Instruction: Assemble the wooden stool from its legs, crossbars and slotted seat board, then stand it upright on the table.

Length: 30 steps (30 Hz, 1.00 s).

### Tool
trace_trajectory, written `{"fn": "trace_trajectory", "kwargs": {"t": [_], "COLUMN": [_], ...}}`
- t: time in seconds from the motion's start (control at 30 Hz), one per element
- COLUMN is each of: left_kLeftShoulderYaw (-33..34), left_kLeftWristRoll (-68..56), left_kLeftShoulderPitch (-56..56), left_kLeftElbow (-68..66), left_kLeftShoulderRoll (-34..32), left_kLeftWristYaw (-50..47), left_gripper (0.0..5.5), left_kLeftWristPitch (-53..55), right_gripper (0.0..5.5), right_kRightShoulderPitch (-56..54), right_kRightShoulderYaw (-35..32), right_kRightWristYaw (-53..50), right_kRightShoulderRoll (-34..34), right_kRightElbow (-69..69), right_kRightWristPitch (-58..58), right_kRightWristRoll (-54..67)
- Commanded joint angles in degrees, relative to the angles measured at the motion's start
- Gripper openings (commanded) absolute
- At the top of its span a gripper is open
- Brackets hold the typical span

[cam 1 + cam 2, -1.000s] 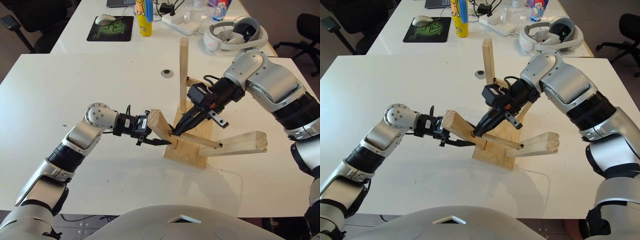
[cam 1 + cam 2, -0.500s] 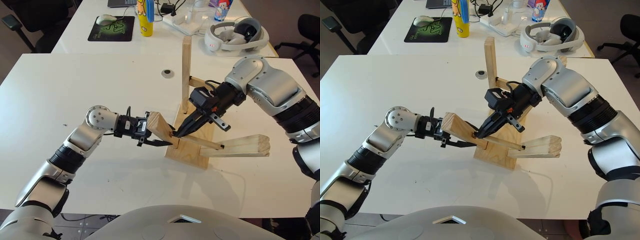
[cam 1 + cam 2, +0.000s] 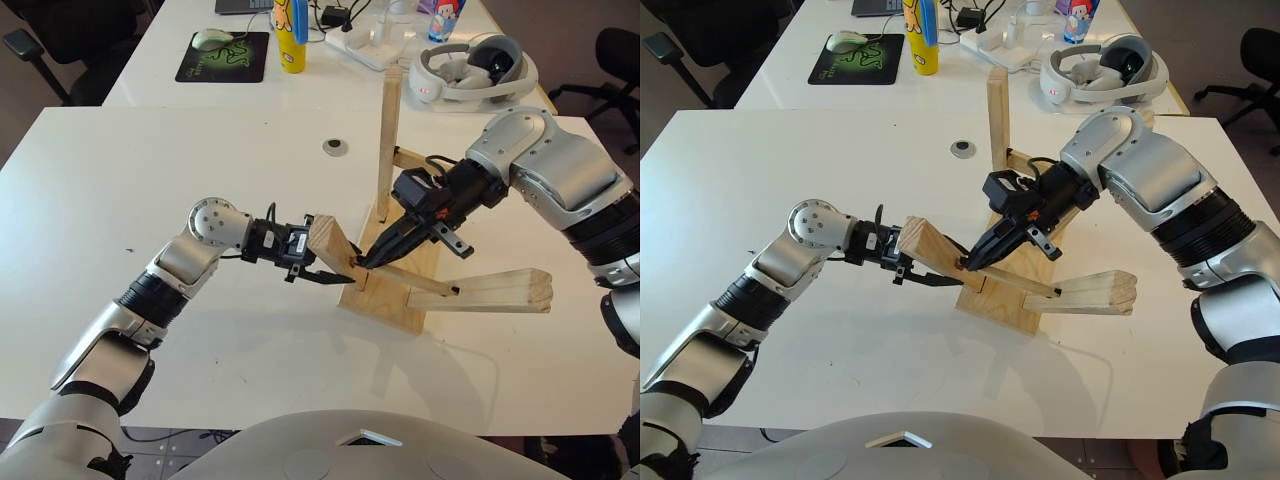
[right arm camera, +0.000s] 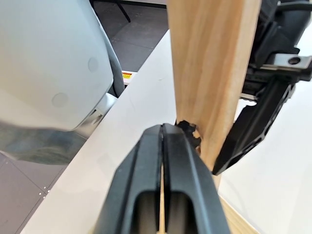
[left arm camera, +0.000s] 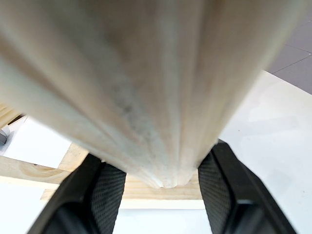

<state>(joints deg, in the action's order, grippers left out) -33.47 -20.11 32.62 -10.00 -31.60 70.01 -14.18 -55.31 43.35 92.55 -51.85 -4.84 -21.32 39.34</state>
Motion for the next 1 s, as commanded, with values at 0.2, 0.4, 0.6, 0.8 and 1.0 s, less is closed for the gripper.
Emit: {"fn": "trace_trajectory", "kwargs": {"t": [0.2,0.4,0.6,0.8,1.0], "left_kLeftShoulderYaw": [-1.74,-0.14,-1.01,-2.30,-2.95], "left_kLeftWristRoll": [19.03,16.85,16.06,17.07,18.76], "left_kLeftShoulderPitch": [12.97,11.83,1.81,-2.73,1.86], "left_kLeftElbow": [-10.60,-7.59,-2.96,1.57,-2.29], "left_kLeftShoulderRoll": [-4.04,-5.28,-6.98,-6.37,-4.32], "left_kLeftWristYaw": [1.89,1.61,-0.31,-2.98,-3.65], "left_gripper": [2.05,2.05,2.05,2.05,2.05], "left_kLeftWristPitch": [-4.40,-3.67,-2.09,-0.70,-1.93], "right_gripper": [0.00,0.00,0.00,0.00,0.00], "right_kRightShoulderPitch": [6.87,8.98,7.61,3.74,2.82], "right_kRightShoulderYaw": [10.49,8.76,6.85,8.48,17.93], "right_kRightWristYaw": [-0.07,-0.07,-0.07,-0.07,-0.07], "right_kRightShoulderRoll": [-0.26,-0.74,0.62,1.21,-4.33], "right_kRightElbow": [-1.91,-1.64,-2.32,-1.38,6.25], "right_kRightWristPitch": [-2.44,-3.69,-5.75,-7.83,-11.65], "right_kRightWristRoll": [-10.08,-9.70,-7.60,-4.59,0.98]}}
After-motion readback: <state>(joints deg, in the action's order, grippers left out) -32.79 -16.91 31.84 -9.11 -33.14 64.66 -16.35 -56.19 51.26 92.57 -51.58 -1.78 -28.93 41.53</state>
